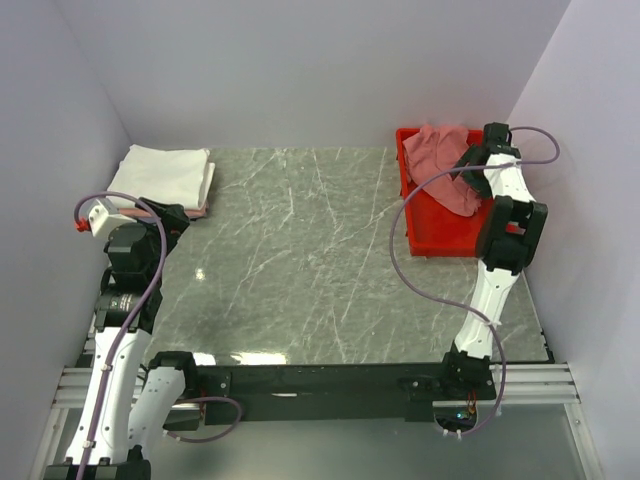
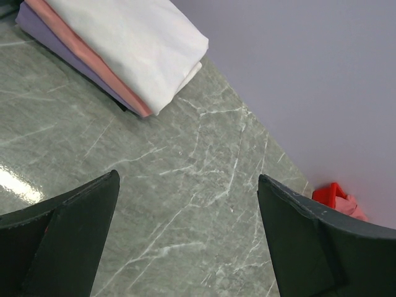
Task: Fold and stack the t-shirts
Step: Grab the tshirt from the pile
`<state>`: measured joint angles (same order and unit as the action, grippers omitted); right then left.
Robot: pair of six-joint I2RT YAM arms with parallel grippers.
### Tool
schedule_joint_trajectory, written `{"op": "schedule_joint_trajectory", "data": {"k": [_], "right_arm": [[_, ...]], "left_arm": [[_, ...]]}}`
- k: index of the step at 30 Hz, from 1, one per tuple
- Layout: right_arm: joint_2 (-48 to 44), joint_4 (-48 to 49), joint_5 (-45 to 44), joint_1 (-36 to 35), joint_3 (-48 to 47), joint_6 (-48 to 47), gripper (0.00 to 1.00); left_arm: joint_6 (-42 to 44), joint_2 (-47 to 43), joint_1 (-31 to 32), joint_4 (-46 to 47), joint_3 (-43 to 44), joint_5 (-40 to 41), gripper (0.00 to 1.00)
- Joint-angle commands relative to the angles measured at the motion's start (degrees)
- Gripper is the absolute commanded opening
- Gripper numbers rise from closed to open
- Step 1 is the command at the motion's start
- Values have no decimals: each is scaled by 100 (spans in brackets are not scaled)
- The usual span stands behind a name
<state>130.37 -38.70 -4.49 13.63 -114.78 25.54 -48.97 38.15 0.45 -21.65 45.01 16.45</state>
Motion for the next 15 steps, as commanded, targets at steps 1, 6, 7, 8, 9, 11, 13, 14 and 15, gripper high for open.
{"op": "schedule_joint_trajectory", "data": {"k": [1,6,7,8,9,11,13,14,15], "right_arm": [[234,-59,290,-53,-71,-111,87],[437,-111,344,-115,-27,-260,79],[420,-120,335,-132,-9,-269,72],[385,-138,291,-167,-18,-338,49],[289,-138,256,-194,-18,-383,39],[122,-103,247,-220,34,-505,6],[-282,20,238,-264,140,-541,0],[-475,81,247,-299,332,-567,0],[-929,282,134,-395,473,-602,0]], "left_arm": [[-139,-1,-27,-67,34,122,99],[-192,26,-27,-147,-1,166,99],[-218,17,-27,-147,-19,175,99],[-227,17,-27,-155,-19,175,99],[-236,8,-27,-164,-28,175,99],[-236,-1,-27,-199,-2,218,99],[-262,-36,-27,-234,-10,236,99],[-280,-53,-27,-234,-19,227,100],[-280,-71,-27,-217,-28,201,99]]}}
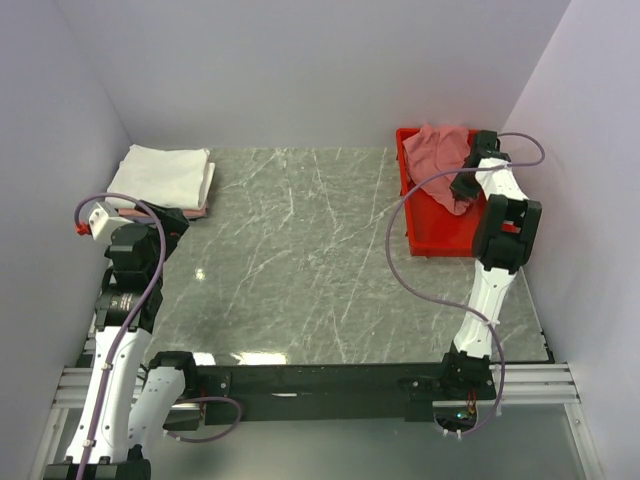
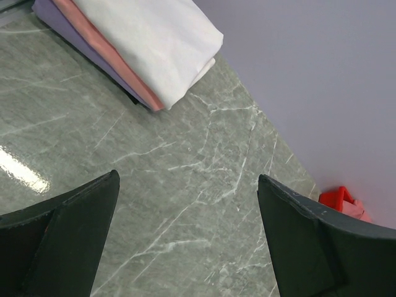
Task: Fold and stack the t-shirts
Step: Grab the tshirt from the pile, then move the tshirt to the center of the board
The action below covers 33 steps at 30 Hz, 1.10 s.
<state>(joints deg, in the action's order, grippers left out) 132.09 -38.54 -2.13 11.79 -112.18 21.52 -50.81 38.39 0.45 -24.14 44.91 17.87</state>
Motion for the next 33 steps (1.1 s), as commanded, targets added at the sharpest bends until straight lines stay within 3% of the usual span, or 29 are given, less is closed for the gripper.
{"op": "schedule_joint_trajectory", "data": {"k": [1,7,10,14,20,24,33], "right_arm": [[-1368,373,-164,-299,362,-244,0],[-3223,813,-814,-1072,724,-570,0],[-3848,726,-1008,-1477,339,-780,0],[-4357,366,-825,-2520,-627,-1158,0],[-4893,452,18,-3770,-1235,-1369,0],[-5131,716,-102,-4771,-1192,-1431,0],[-4650,463,-1394,-4836,125,-228,0]], "left_arm": [[-79,-130,-27,50,-26,33,100],[-79,-253,-27,94,-34,-82,100],[-61,-297,-27,24,53,-91,100],[-79,-437,-27,76,-25,-187,99],[-87,-613,-27,32,-25,-266,99],[-114,-684,-27,33,-52,-415,100],[-289,-693,-27,-389,-26,-240,99]]}}
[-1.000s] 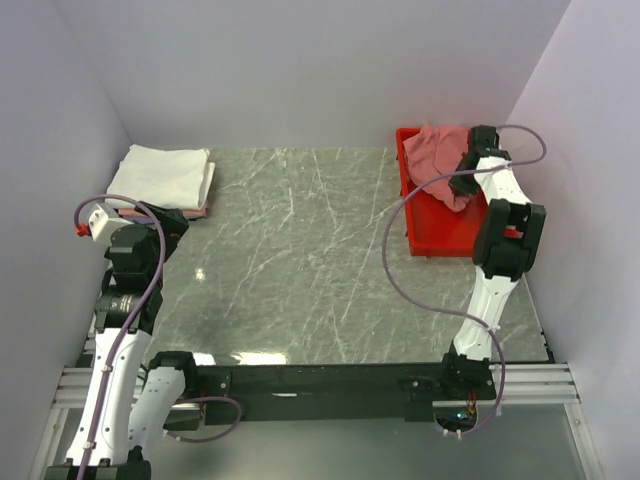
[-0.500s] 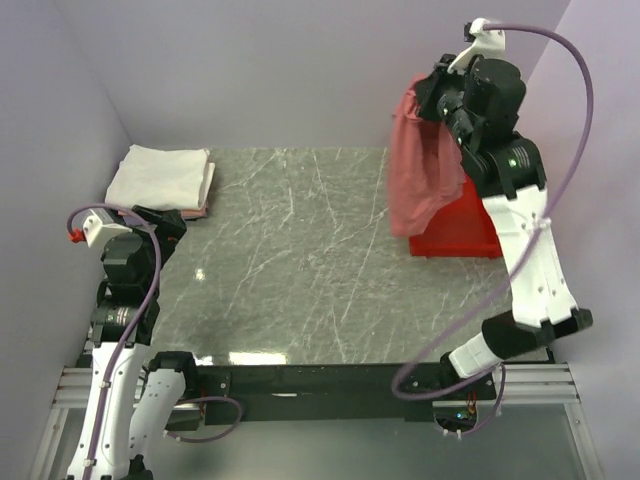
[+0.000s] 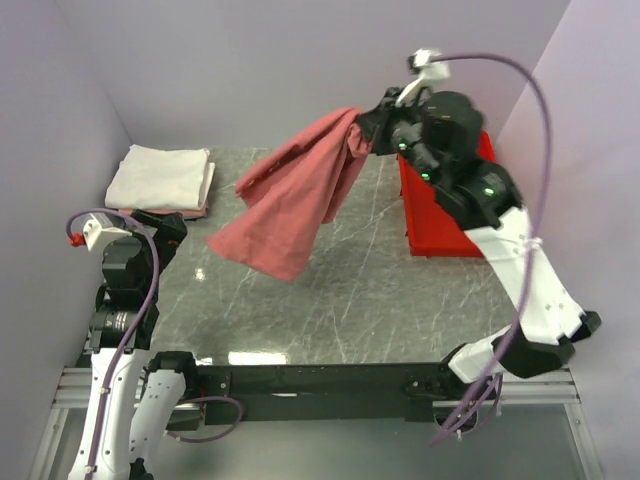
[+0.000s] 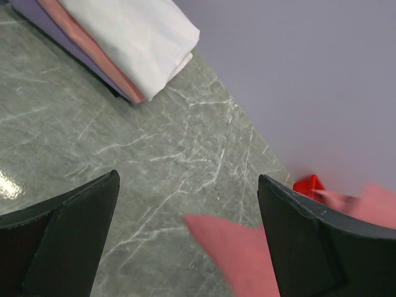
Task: Fold and stack the t-shirts
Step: Move the tshirt to the center of the board
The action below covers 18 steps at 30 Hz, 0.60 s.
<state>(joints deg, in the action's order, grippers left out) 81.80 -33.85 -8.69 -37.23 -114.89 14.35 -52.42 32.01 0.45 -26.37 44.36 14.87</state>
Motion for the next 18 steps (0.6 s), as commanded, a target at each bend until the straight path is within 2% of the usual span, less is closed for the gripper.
{"op": "schedule_joint_trajectory", "data": {"k": [1,4,5,6,7,9,12,14,17,18], "right_arm": [[511,-86,-740,145,502,664,0],[1283,-429,-126,549,749,824,3],[1843,-578,258,785,584,833,14],[2135,-962,332,875,443,850,23],[2391,-1184,289,928,128,894,36],[2867,-1633,-228,955,-50,842,43],[2623,-1284,-388,885,474,702,67],[2124,-741,-292,884,1265,692,81],[1552,-326,-387,893,2414,701,84],[1410,-255,-388,893,2419,701,84]], "left_arm": [[-154,-37,-27,-184,-15,77,99],[-294,7,-27,-263,-138,130,99],[-321,33,-27,-220,-190,86,99],[-321,68,-27,-185,-286,34,99],[-295,164,-27,-158,-331,-54,99],[-347,314,-27,-167,-445,-107,99],[-339,813,-27,69,-655,-353,99],[-304,1069,-27,254,-744,-537,99],[-216,1771,-27,518,-815,-810,100],[-190,1774,-27,519,-832,-889,99]]}}
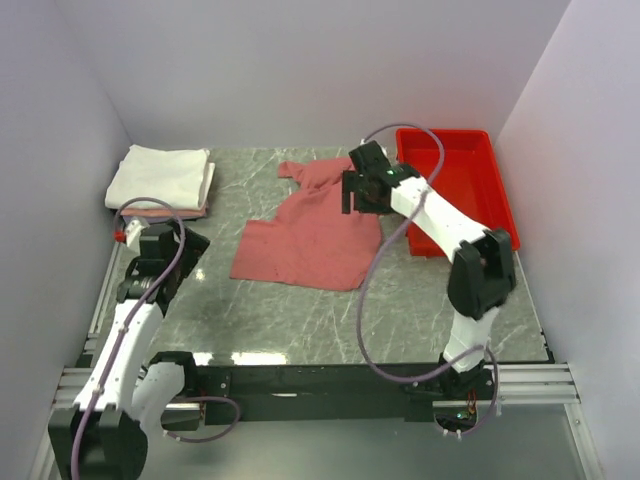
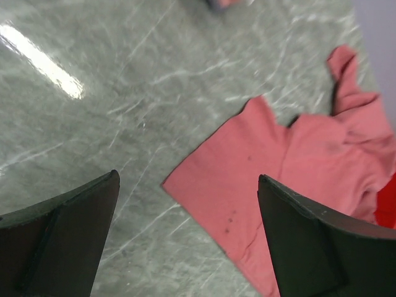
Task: Fold and stack the t-shirts
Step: Move the tshirt to the center of the board, then flatten the tshirt out
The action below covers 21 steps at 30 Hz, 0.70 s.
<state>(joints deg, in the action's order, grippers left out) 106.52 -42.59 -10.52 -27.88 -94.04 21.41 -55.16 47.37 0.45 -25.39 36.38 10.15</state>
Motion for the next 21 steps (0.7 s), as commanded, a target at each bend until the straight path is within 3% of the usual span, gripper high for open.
{"op": "schedule_joint_trajectory", "data": {"k": [1,10,17,21], "right_arm": [[-1194,698,-283,-25,786,56,84],[-2521,1525,-29,11,2872,276,84],[-2935,1648,-240,116,3427,408,84],[-2988,1719,-73,195,3506,434,84]], "left_arm": [[127,472,-27,568,-69,-496,99],[268,1930,974,948,9,-383,100],[233,3040,1396,843,387,-286,98],[216,3436,1572,807,528,-224,91]]}}
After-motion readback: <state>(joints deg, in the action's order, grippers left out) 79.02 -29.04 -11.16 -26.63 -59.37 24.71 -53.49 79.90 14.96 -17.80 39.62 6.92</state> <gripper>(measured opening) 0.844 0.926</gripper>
